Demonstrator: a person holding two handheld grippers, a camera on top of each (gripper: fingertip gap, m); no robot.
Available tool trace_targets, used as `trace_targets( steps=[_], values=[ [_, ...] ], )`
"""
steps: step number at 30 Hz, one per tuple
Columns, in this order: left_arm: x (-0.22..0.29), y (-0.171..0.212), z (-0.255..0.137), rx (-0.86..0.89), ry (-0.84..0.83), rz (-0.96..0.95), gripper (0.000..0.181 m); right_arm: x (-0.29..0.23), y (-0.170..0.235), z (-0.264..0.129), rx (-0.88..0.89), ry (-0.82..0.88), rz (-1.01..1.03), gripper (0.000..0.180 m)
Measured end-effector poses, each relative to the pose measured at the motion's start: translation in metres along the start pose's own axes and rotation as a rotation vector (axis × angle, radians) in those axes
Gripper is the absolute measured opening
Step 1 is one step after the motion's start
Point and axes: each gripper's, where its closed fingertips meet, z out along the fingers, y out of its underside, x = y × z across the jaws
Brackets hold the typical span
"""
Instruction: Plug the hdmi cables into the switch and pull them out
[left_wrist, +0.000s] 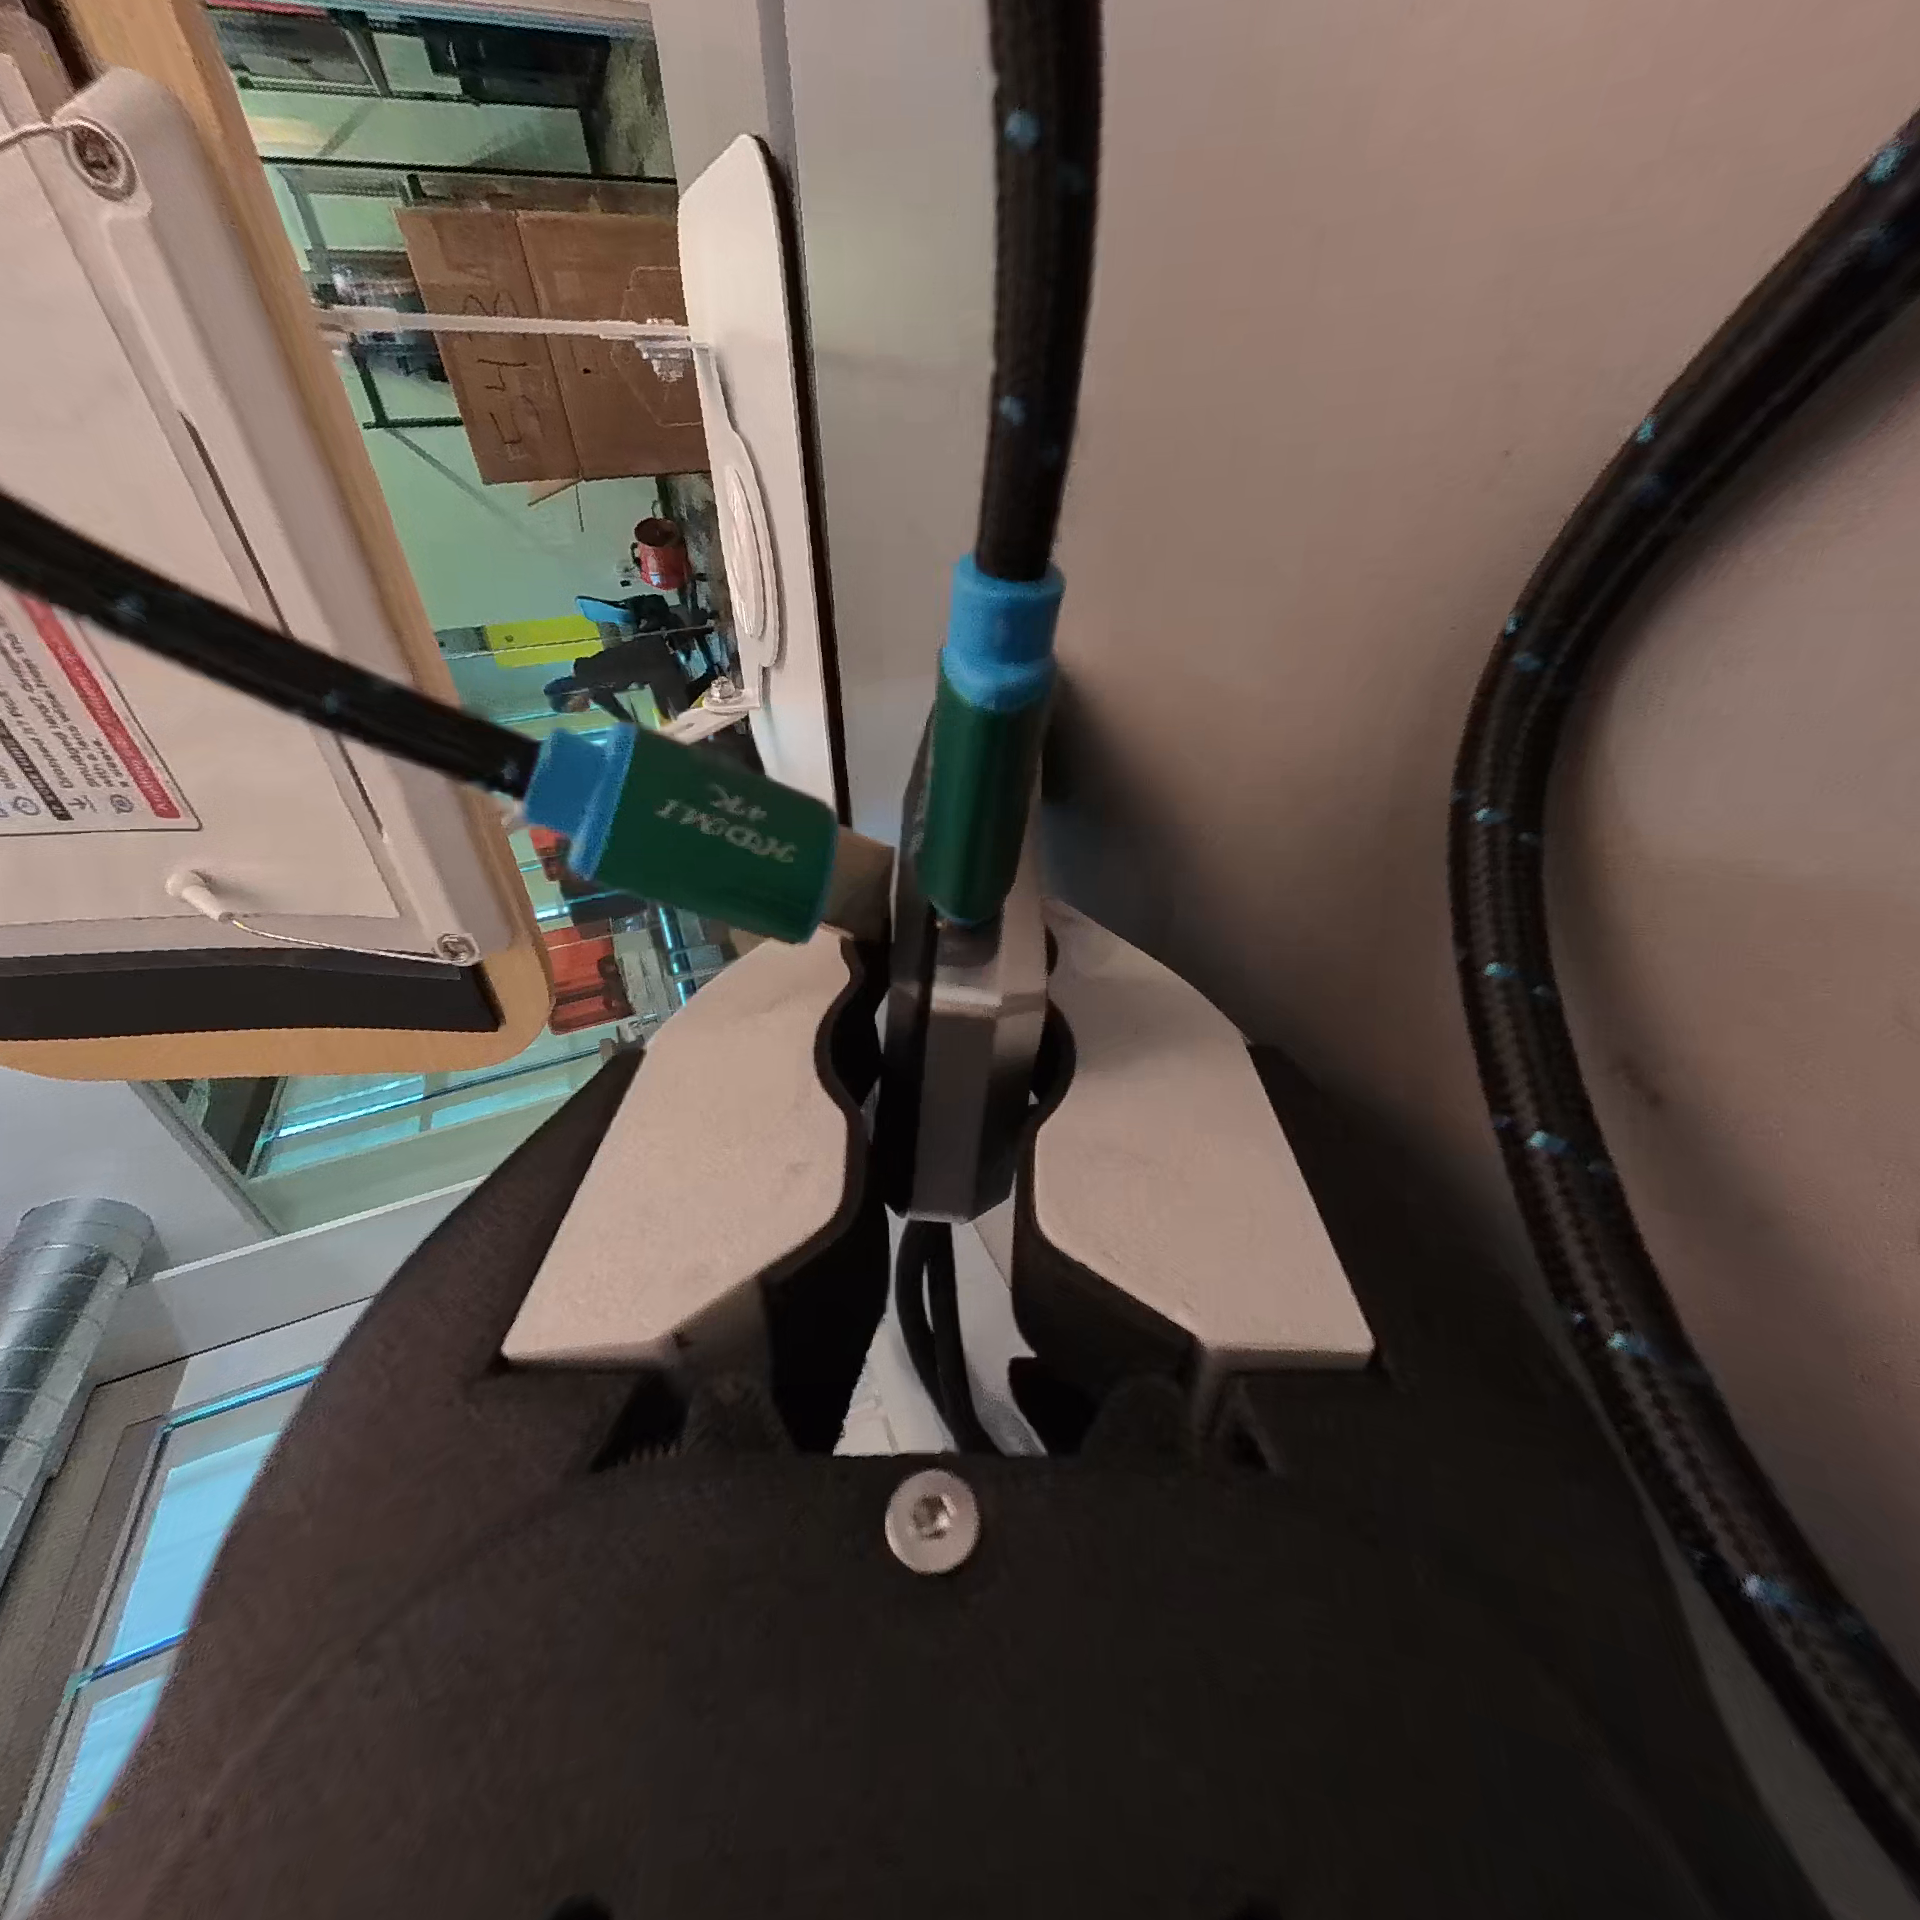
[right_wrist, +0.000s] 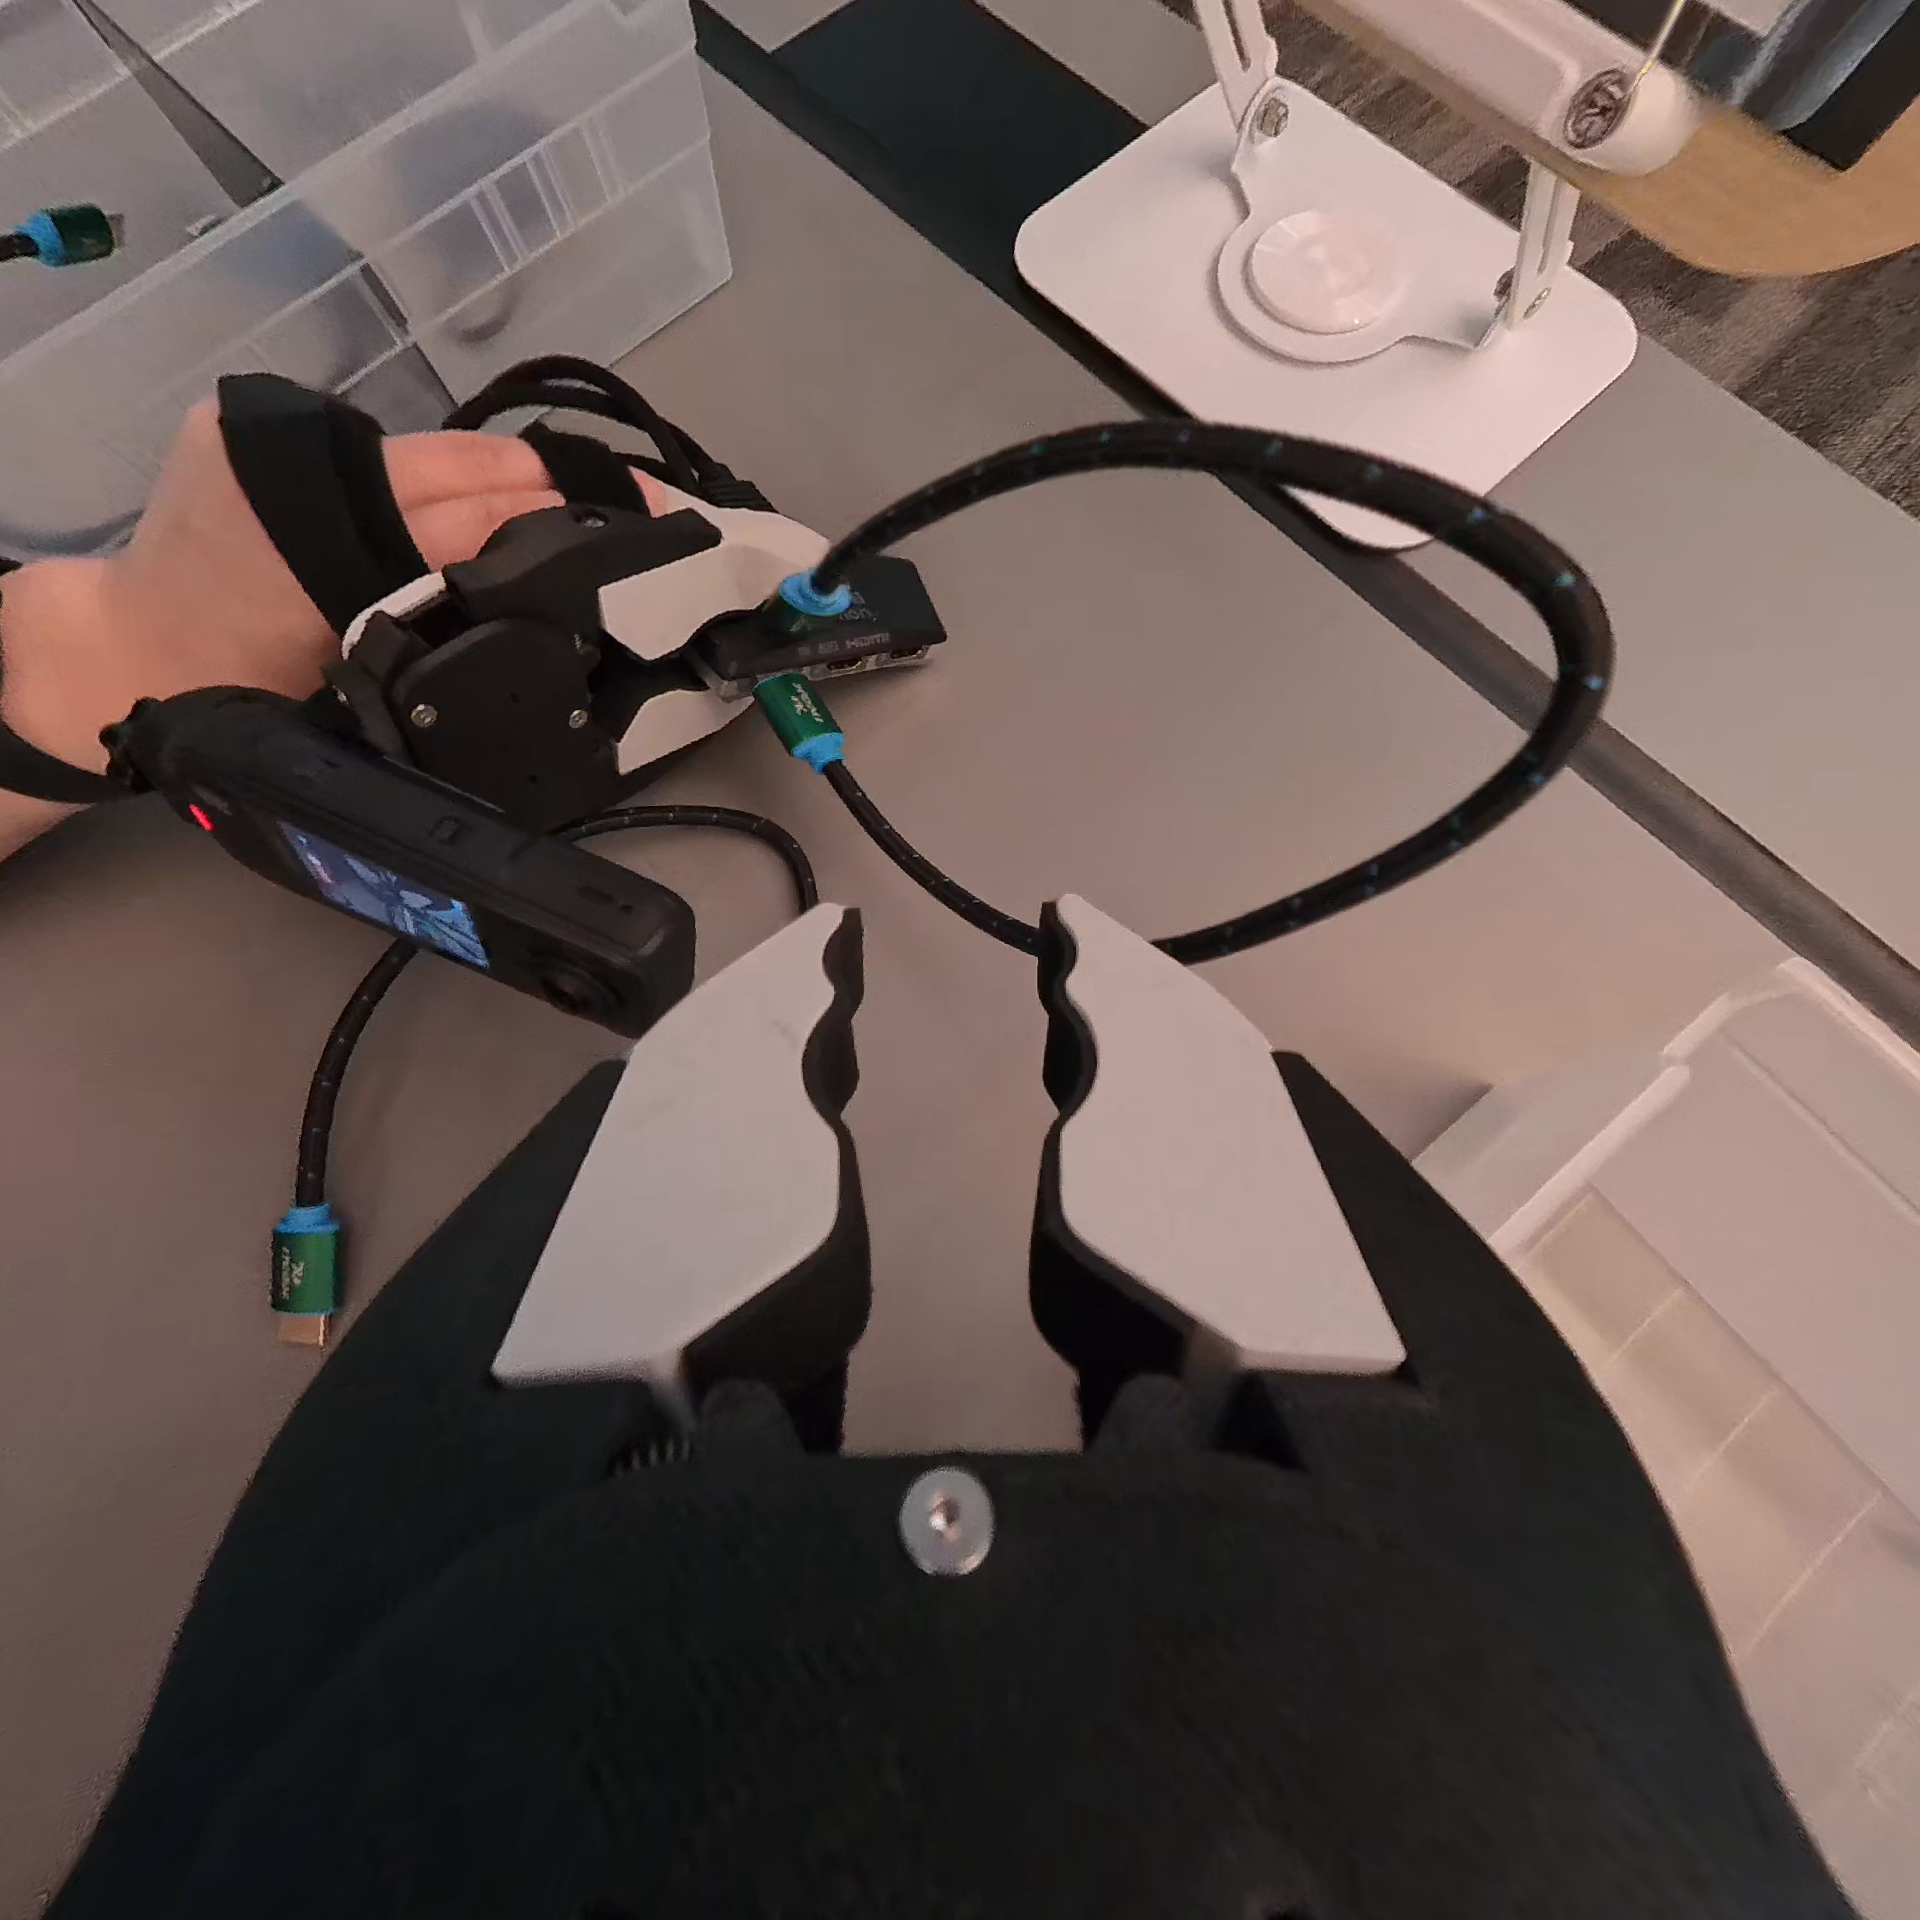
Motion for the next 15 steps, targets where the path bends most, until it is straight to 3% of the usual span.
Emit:
trace_targets(
  steps=[5,15],
  values=[
    [-0.001,0.003,-0.007,0.004,0.070,-0.035,0.033,-0.005,0.002,-0.003,-0.030,-0.004,-0.025,0.033],
    [0.018,0.026,-0.030,-0.068,0.389,-0.135,0.060,-0.012,0.010,0.005,-0.077,-0.065,-0.019,0.031]
  ],
)
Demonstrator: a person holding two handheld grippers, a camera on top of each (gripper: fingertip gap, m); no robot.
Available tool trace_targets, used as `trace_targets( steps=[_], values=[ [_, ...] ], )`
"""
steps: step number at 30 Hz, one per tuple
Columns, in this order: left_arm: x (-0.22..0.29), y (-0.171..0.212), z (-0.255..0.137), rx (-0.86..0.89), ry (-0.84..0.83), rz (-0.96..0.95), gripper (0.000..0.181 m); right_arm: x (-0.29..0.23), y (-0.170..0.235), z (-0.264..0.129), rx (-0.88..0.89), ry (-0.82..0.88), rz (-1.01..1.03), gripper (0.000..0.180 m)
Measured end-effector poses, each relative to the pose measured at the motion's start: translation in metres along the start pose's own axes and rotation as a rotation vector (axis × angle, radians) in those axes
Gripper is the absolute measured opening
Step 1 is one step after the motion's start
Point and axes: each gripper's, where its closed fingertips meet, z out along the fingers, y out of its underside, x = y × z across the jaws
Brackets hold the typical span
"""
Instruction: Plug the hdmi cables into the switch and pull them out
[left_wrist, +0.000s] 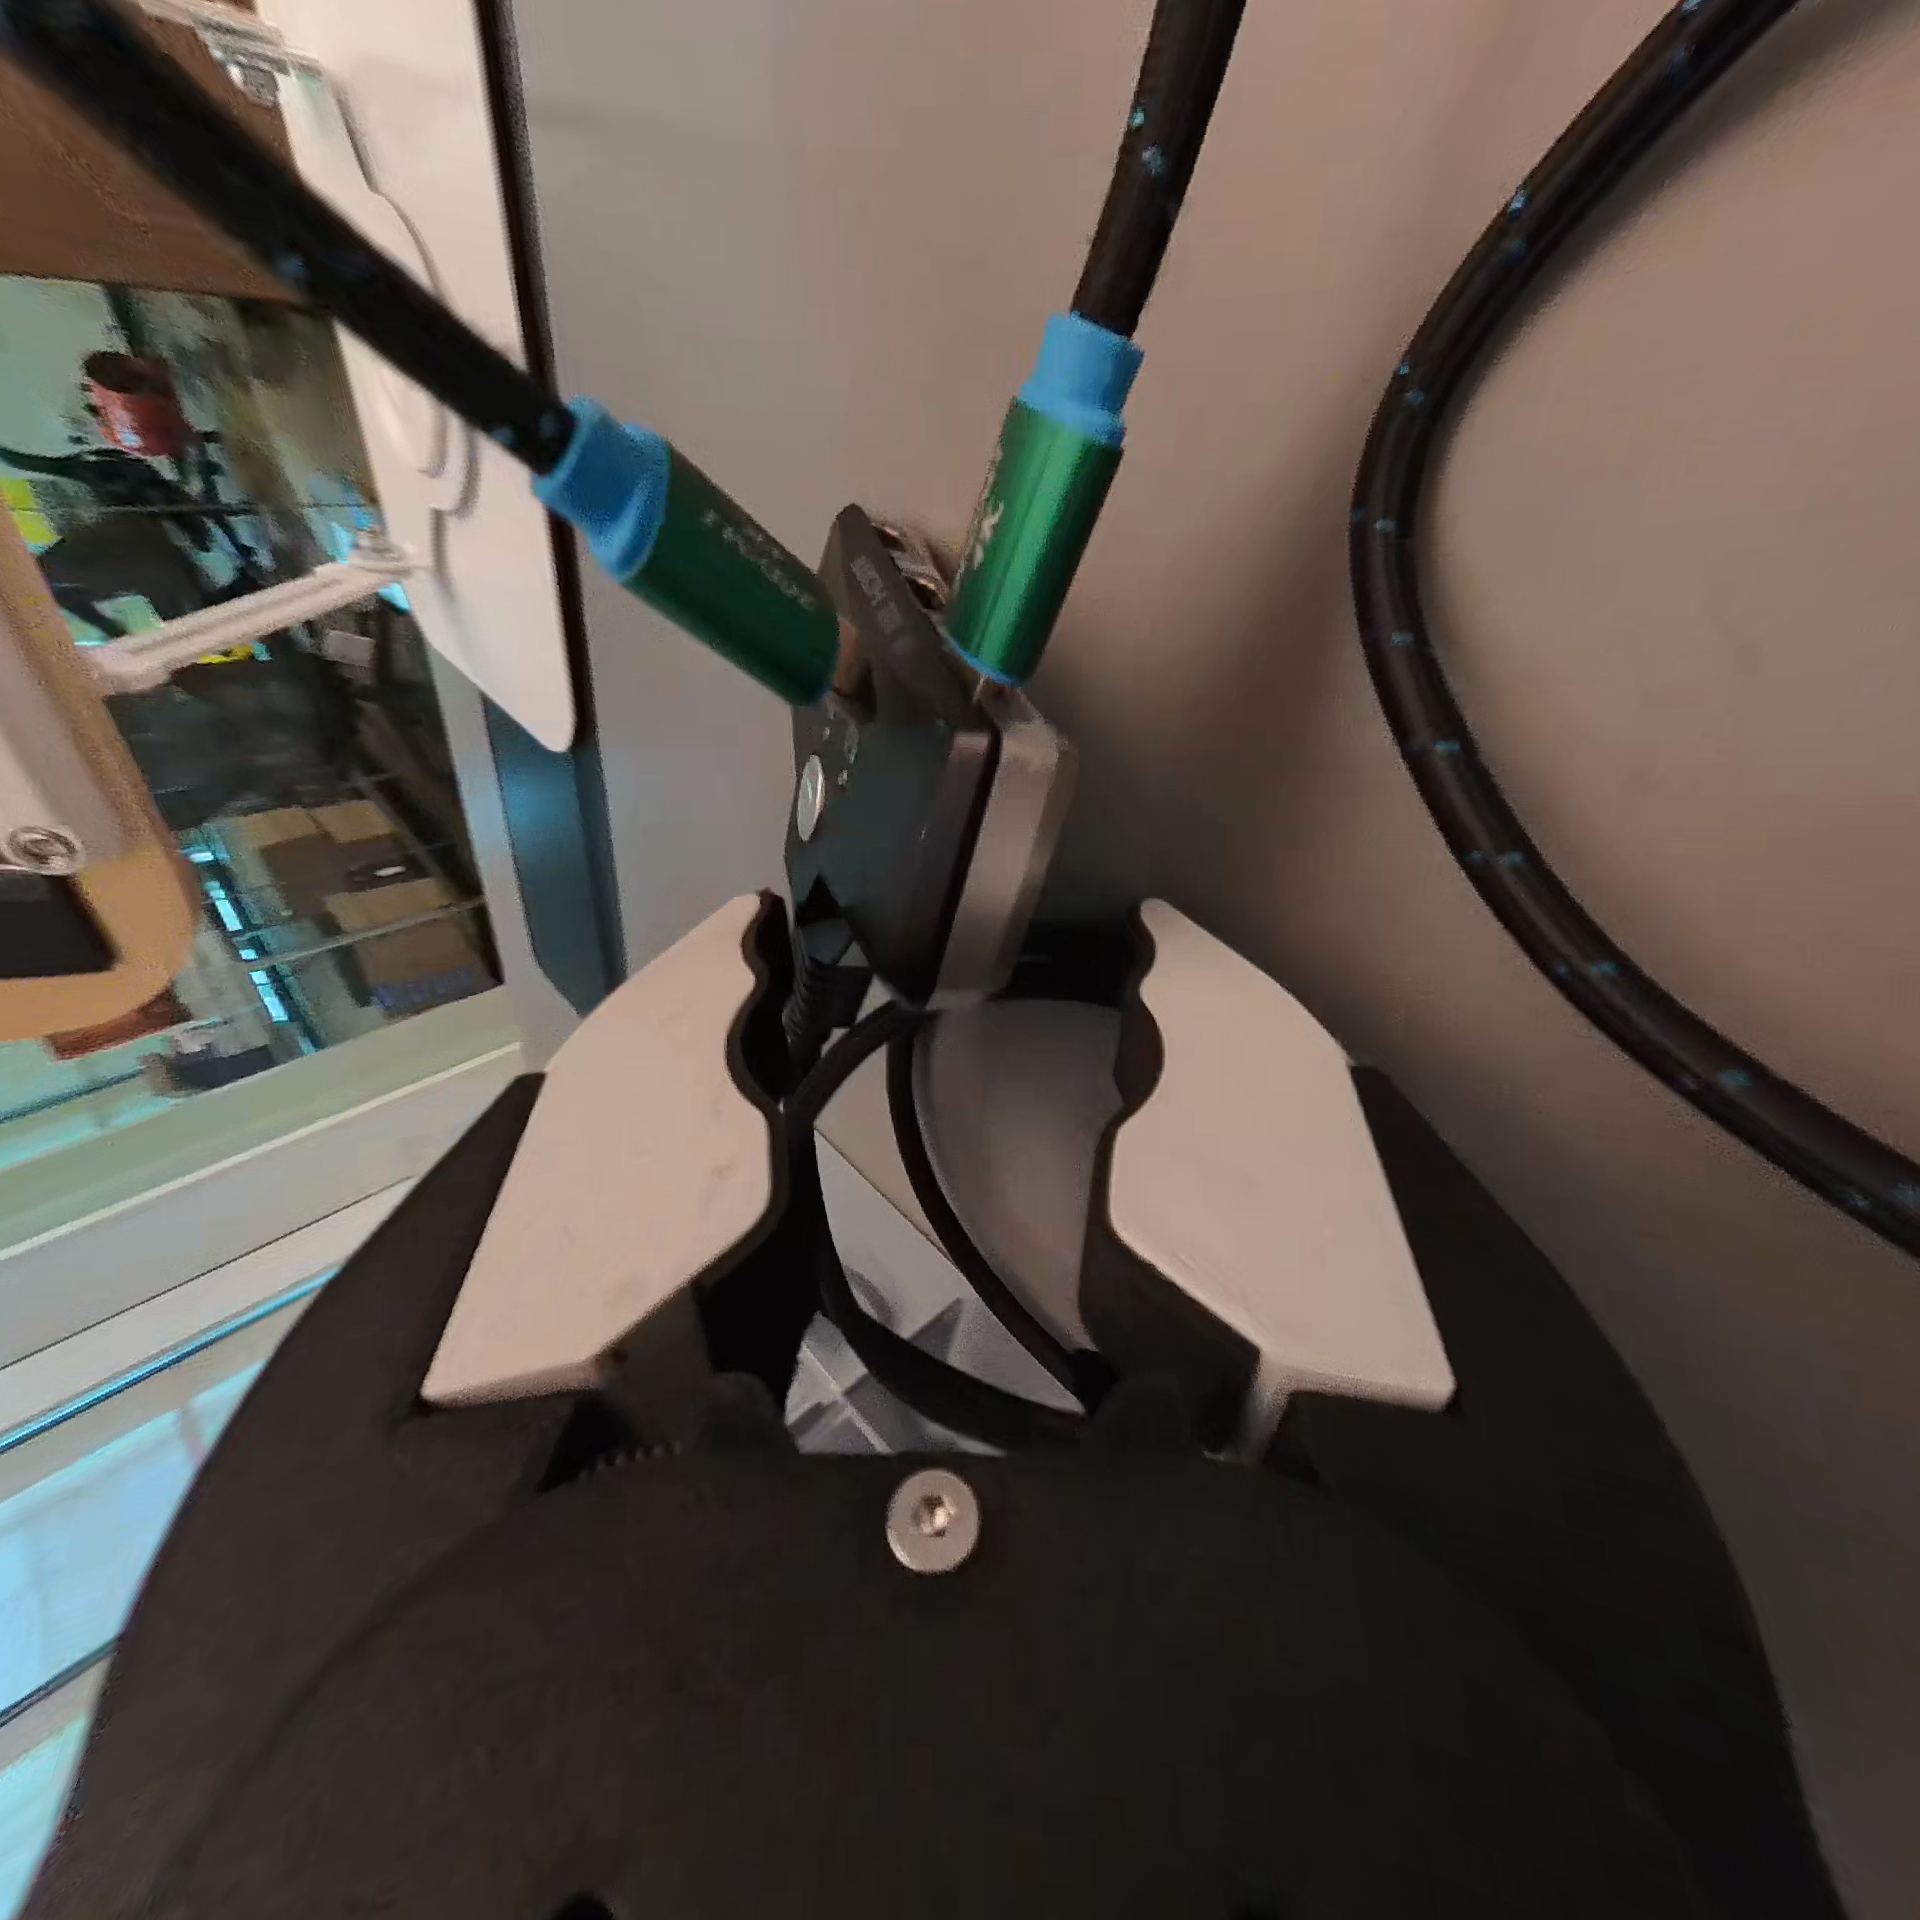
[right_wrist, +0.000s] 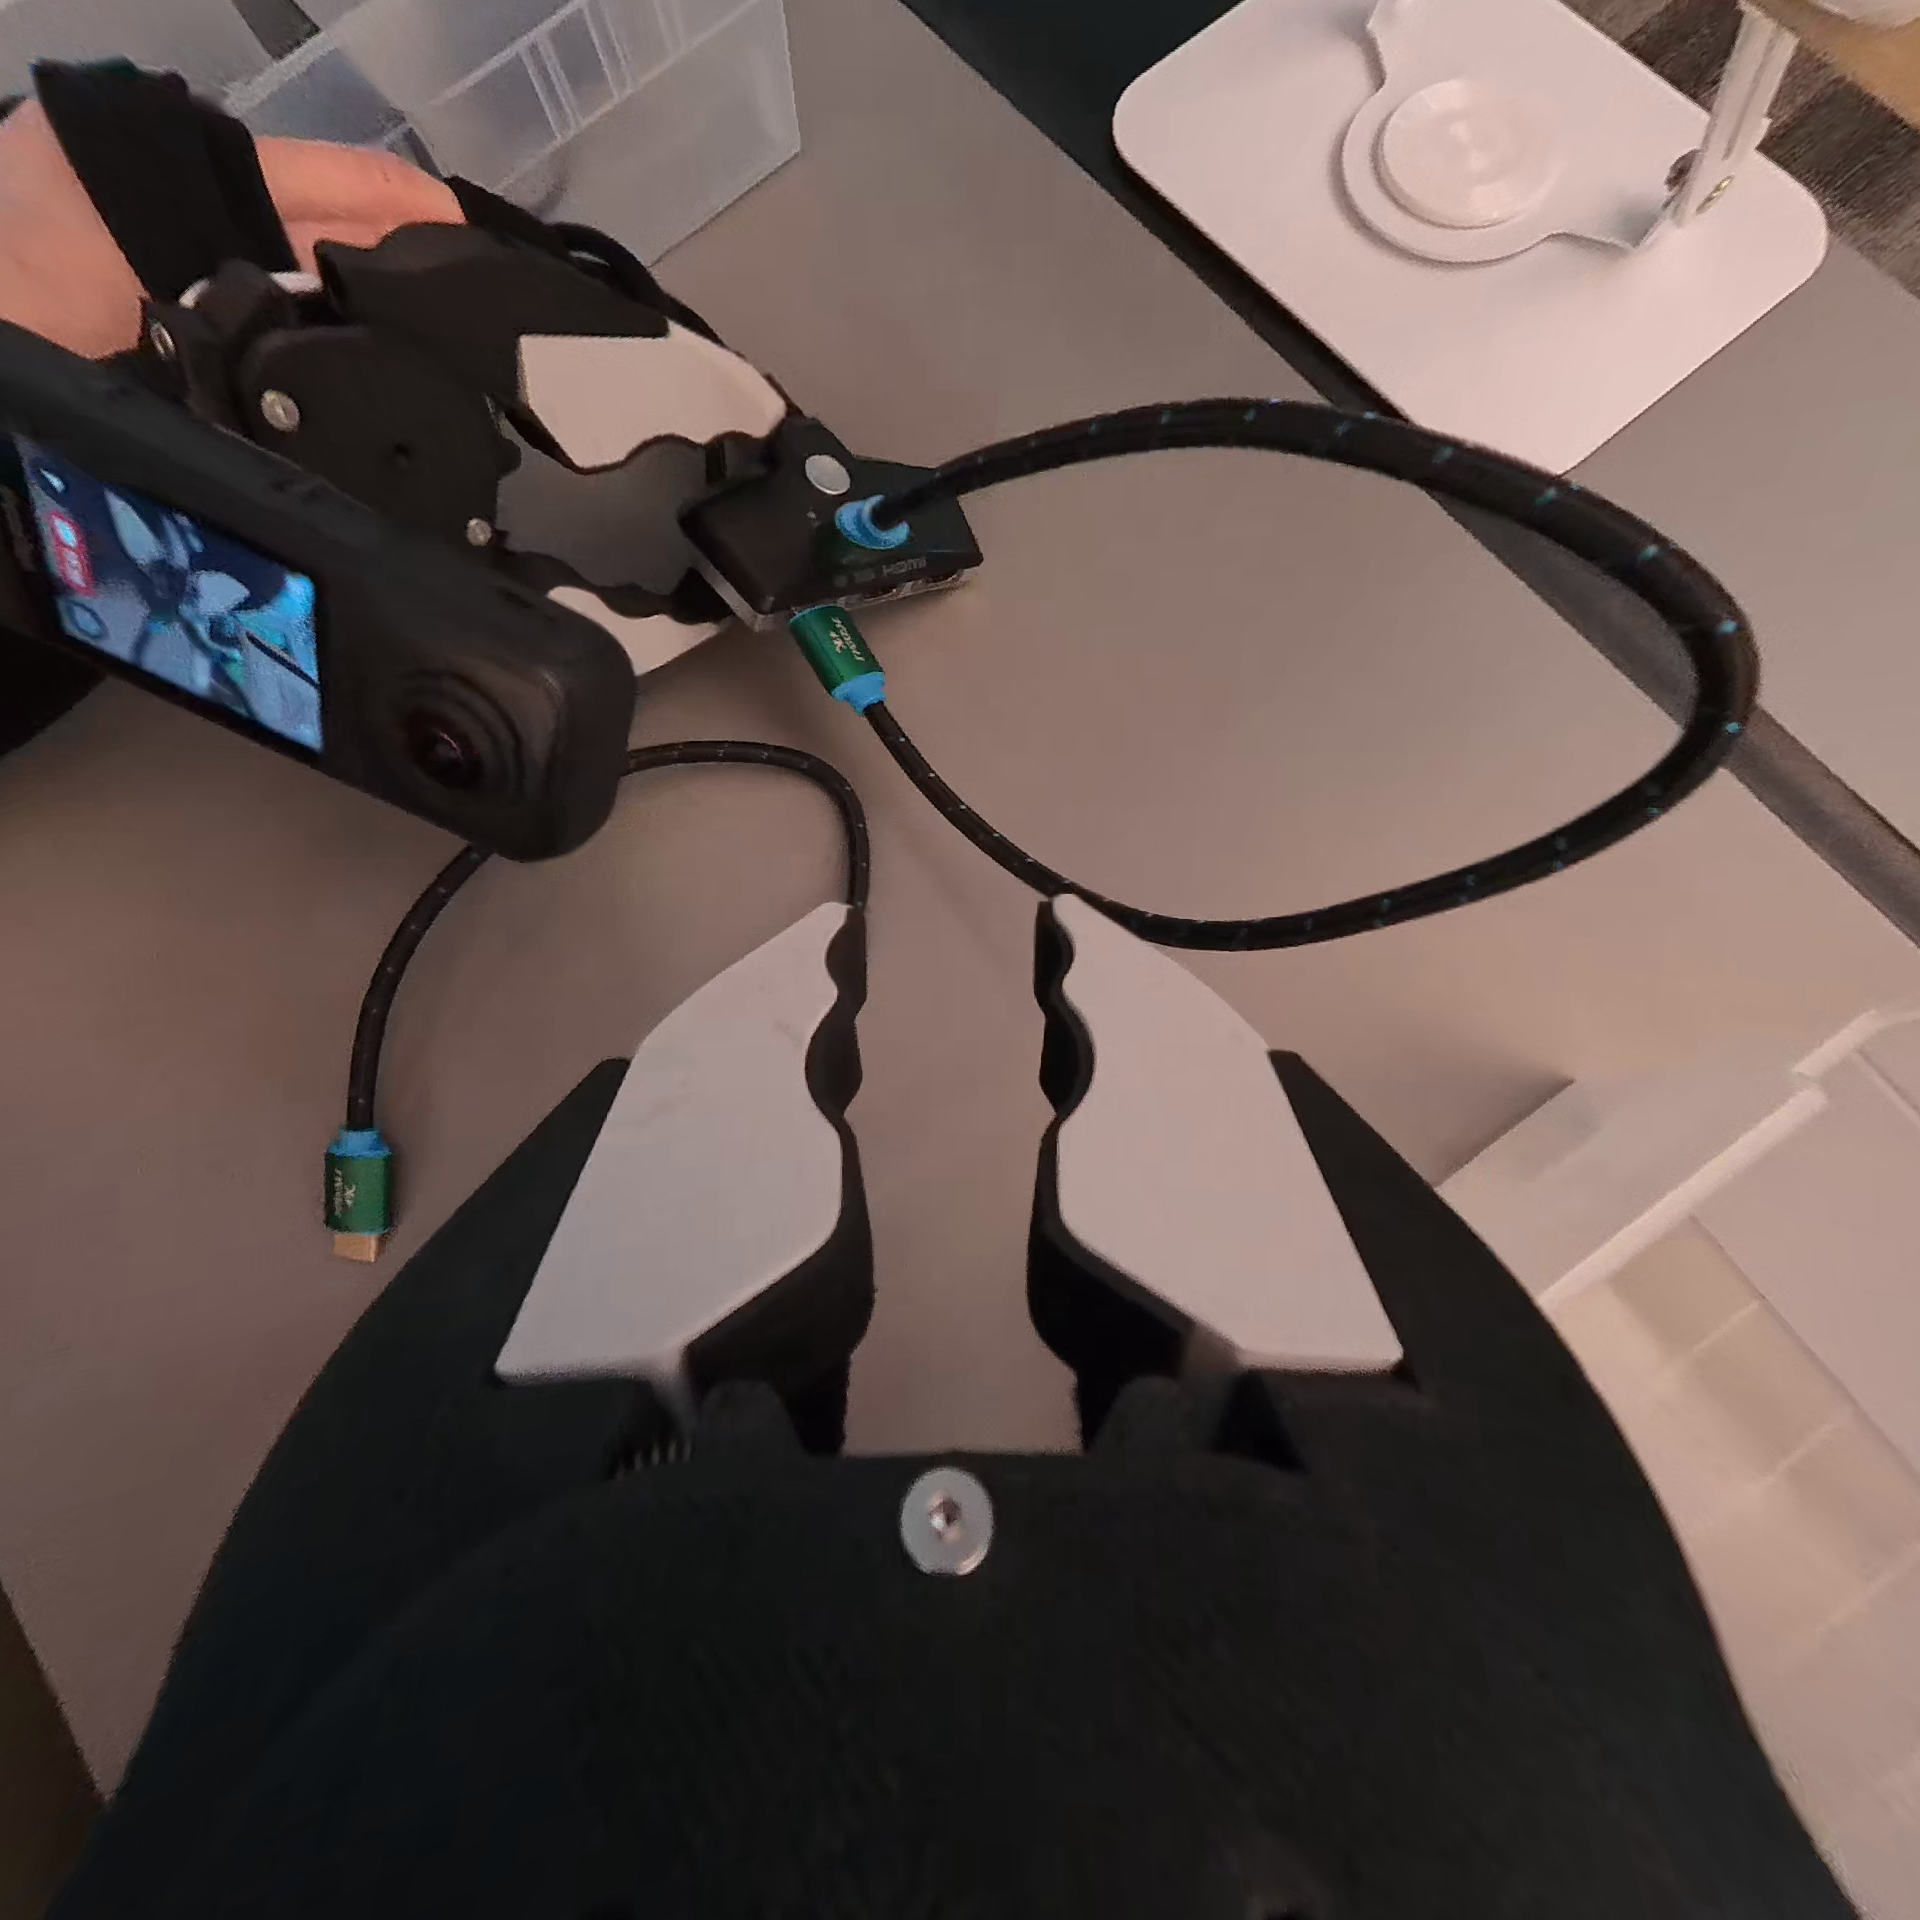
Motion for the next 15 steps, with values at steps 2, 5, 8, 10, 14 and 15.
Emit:
trace_targets(
  steps=[2,5,8,10,14,15],
  values=[
    [0.000,0.000,-0.010,0.022,0.035,-0.021,0.068,-0.004,0.001,0.001,-0.008,-0.021,0.000,0.031],
    [-0.006,0.000,-0.028,0.067,0.055,-0.063,0.069,-0.007,0.002,0.004,-0.022,-0.033,-0.004,0.031],
    [-0.009,0.000,-0.046,0.118,0.095,-0.107,0.068,-0.013,0.008,0.009,-0.067,-0.057,-0.005,0.032],
    [-0.017,0.004,-0.058,0.137,0.087,-0.133,0.069,-0.022,0.019,0.014,-0.138,-0.104,0.011,0.031],
    [-0.032,0.011,-0.082,0.194,0.075,-0.188,0.066,-0.044,0.055,0.023,-0.357,-0.196,0.028,0.026],
    [-0.036,0.015,-0.087,0.203,0.072,-0.203,0.066,-0.049,0.066,0.024,-0.425,-0.215,0.027,0.026]
  ],
)
